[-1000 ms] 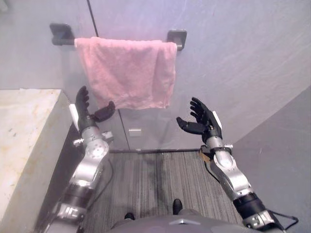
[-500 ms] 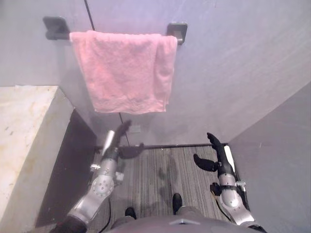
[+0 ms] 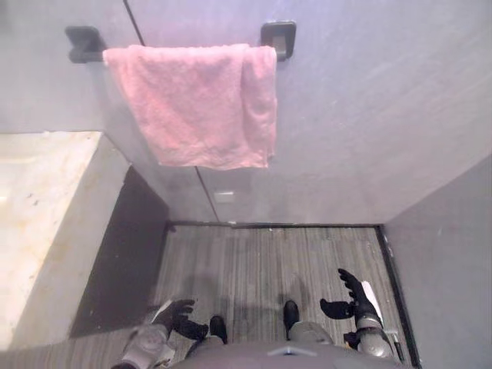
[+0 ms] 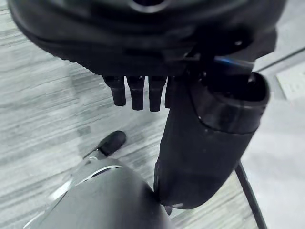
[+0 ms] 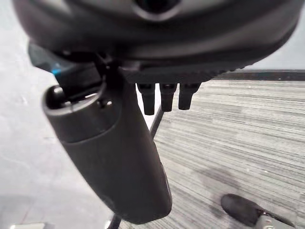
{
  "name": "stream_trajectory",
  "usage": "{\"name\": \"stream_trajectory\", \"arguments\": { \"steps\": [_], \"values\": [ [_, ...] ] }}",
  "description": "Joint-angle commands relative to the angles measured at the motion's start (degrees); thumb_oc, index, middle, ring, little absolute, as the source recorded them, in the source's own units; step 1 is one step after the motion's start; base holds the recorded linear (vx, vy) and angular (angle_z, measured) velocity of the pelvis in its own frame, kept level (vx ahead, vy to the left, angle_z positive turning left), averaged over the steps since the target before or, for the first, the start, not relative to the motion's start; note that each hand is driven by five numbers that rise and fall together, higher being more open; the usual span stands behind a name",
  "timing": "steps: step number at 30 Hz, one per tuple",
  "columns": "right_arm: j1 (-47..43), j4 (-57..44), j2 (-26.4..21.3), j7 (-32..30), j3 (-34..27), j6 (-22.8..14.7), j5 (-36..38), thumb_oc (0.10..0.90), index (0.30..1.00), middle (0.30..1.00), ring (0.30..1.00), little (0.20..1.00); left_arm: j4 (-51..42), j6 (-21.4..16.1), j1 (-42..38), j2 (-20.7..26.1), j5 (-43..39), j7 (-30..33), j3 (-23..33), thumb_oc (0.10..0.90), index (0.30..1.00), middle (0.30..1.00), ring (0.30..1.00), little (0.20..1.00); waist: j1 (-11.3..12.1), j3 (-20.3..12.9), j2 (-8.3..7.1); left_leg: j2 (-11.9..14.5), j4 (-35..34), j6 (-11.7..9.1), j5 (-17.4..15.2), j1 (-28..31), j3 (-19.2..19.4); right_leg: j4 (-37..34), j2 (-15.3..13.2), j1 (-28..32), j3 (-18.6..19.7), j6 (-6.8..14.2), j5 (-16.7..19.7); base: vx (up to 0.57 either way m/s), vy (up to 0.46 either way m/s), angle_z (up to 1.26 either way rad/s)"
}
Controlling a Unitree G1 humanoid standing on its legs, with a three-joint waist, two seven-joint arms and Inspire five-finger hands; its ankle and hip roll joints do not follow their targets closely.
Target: Organize the bathroom.
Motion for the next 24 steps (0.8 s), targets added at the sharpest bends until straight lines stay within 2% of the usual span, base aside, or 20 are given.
{"name": "stream_trajectory", "arguments": {
  "steps": [1, 3, 4, 5, 7, 10, 12, 13, 17, 21, 22, 24],
  "values": [
    [-3.0, -1.5, -1.4, 2.3, -1.8, 0.8, 4.1, 0.8, 0.9, 0.9, 0.9, 0.9, 4.7, 2.1, -3.1, 0.9, 0.6, -3.8, 1.6, 0.8, 0.9, 0.9, 0.9, 0.9, -0.3, 1.4, -1.52, -0.1, 0.5, -1.1, 3.2, -6.5, -0.5, 5.8, 5.2, 2.2, 4.6, -0.9, -6.9, -0.12, -0.043, 0.23],
    [-3.1, -1.2, -1.4, 2.8, -1.8, 1.0, 4.4, 0.8, 0.9, 0.9, 0.9, 0.9, 5.0, 2.6, -3.1, 0.9, 0.0, -3.6, 1.9, 0.8, 0.9, 0.9, 0.9, 0.9, -0.4, 1.6, -1.46, -0.1, 0.5, -1.1, 3.2, -6.5, -0.5, 5.8, 5.2, 2.4, 4.5, -1.0, -7.0, -0.15, -0.027, 0.38],
    [-2.9, 1.7, -0.8, 4.7, -2.6, 2.2, 6.7, 0.8, 0.9, 0.9, 0.9, 0.9, 7.7, 6.2, -3.6, 0.8, 0.0, -4.7, 4.4, 0.8, 0.9, 0.9, 0.9, 0.9, -0.6, 2.2, -0.61, 0.1, 1.6, -1.4, 3.3, -6.8, 1.3, 6.5, 5.3, 2.8, 3.3, -1.7, -7.6, -0.22, -0.002, 0.64],
    [-2.9, 3.3, -0.3, 5.3, -3.1, 1.8, 9.5, 0.8, 0.9, 0.9, 0.9, 0.9, 8.6, 7.6, -3.6, 0.8, 0.7, -5.2, 5.4, 0.8, 0.9, 0.9, 0.9, 0.9, -0.7, 2.2, -0.37, 0.3, 2.2, -1.4, 3.0, -6.7, 2.2, 6.7, 5.0, 2.9, 2.7, -1.8, -7.7, -0.24, 0.021, 0.91],
    [-3.4, 5.0, 0.1, 6.8, -3.8, 3.9, 12.1, 0.8, 0.9, 0.9, 0.9, 0.9, 10.0, 9.1, -2.9, 0.7, 0.9, -5.4, 6.5, 0.8, 0.9, 0.9, 0.9, 0.9, -0.5, 2.2, -0.31, 0.6, 3.3, -1.5, 2.6, -6.3, 1.0, 7.0, 4.4, 2.9, 2.2, -1.9, -7.8, -0.12, 0.068, 1.03],
    [-4.1, 8.5, 0.3, 10.1, -4.5, 6.6, 14.5, 0.8, 0.9, 0.9, 0.9, 0.9, 11.4, 8.4, -1.7, 0.2, 1.1, -2.8, 8.0, 0.8, 0.9, 0.9, 0.9, 0.9, 0.3, 2.1, -0.48, 2.0, 5.8, -1.5, 1.6, -5.5, -1.4, 8.1, 2.9, 2.7, 2.0, -2.2, -7.9, -0.08, 0.089, 0.53],
    [-4.5, 9.7, 0.2, 13.0, -4.6, 8.8, 15.0, 0.8, 0.9, 0.9, 0.9, 0.9, 11.6, 5.4, -2.0, 0.1, 2.9, 1.4, 9.4, 0.8, 0.9, 0.9, 0.9, 0.9, 0.3, 2.0, -0.83, 3.7, 8.3, -1.8, 2.1, -4.6, -1.9, 8.3, 1.7, 2.6, 1.7, -2.3, -7.7, -0.07, 0.155, 0.18],
    [-4.7, 10.2, 0.3, 14.9, -4.5, 11.2, 16.0, 0.8, 0.9, 0.9, 0.9, 0.9, 11.4, 6.3, -2.2, 0.2, 2.1, 2.3, 9.6, 0.8, 0.9, 0.9, 0.9, 0.9, 0.3, 1.9, -1.06, 4.4, 9.9, -1.9, 2.4, -4.3, -1.9, 8.3, 1.1, 2.6, 1.8, -2.3, -7.6, -0.05, 0.176, 0.16],
    [-5.6, 11.2, 0.4, 15.9, -4.5, 13.5, 17.8, 0.8, 0.9, 0.9, 0.9, 0.9, 12.0, 6.1, -2.4, -0.3, 2.7, 4.8, 10.5, 0.8, 0.9, 0.9, 0.9, 0.9, 0.1, 1.5, -1.35, 4.8, 13.4, -1.7, 1.0, -2.9, -1.5, 8.4, -0.3, 2.2, 1.3, -2.2, -7.3, -0.04, 0.163, 0.37],
    [-5.8, 12.0, 0.2, 15.7, -5.6, 13.7, 20.3, 0.8, 0.9, 0.9, 0.9, 0.9, 12.3, 6.3, -2.9, -1.4, -1.6, 4.9, 12.2, 0.8, 0.9, 0.9, 0.9, 0.9, -1.0, 0.9, -0.71, 4.2, 13.3, -1.5, -2.3, -0.3, 2.0, 9.0, -1.6, 1.3, 0.5, -1.6, -7.1, -0.01, 0.303, 0.49],
    [-5.8, 12.4, 0.2, 15.2, -6.3, 13.2, 21.2, 0.8, 0.9, 0.9, 0.9, 0.9, 12.4, 5.5, -3.3, -1.8, -0.9, 4.4, 12.7, 0.8, 0.9, 0.9, 0.9, 0.9, -1.9, 0.8, -0.04, 4.3, 11.2, -1.5, -3.3, 1.2, 5.1, 9.9, -2.2, 1.0, -0.4, -1.1, -7.4, 0.02, 0.45, 0.42],
    [-5.7, 12.6, 0.2, 14.3, -7.7, 12.8, 23.5, 0.8, 0.9, 0.9, 0.9, 0.9, 12.1, 2.8, -3.9, -2.1, 0.9, 4.9, 11.7, 0.8, 0.9, 0.9, 0.9, 0.9, -3.2, 0.6, 1.41, 3.7, 7.8, -1.4, -3.9, 3.0, 7.2, 12.9, -3.9, -0.2, -0.7, 0.4, -8.1, 0.04, 0.523, 0.7]
  ]
}}
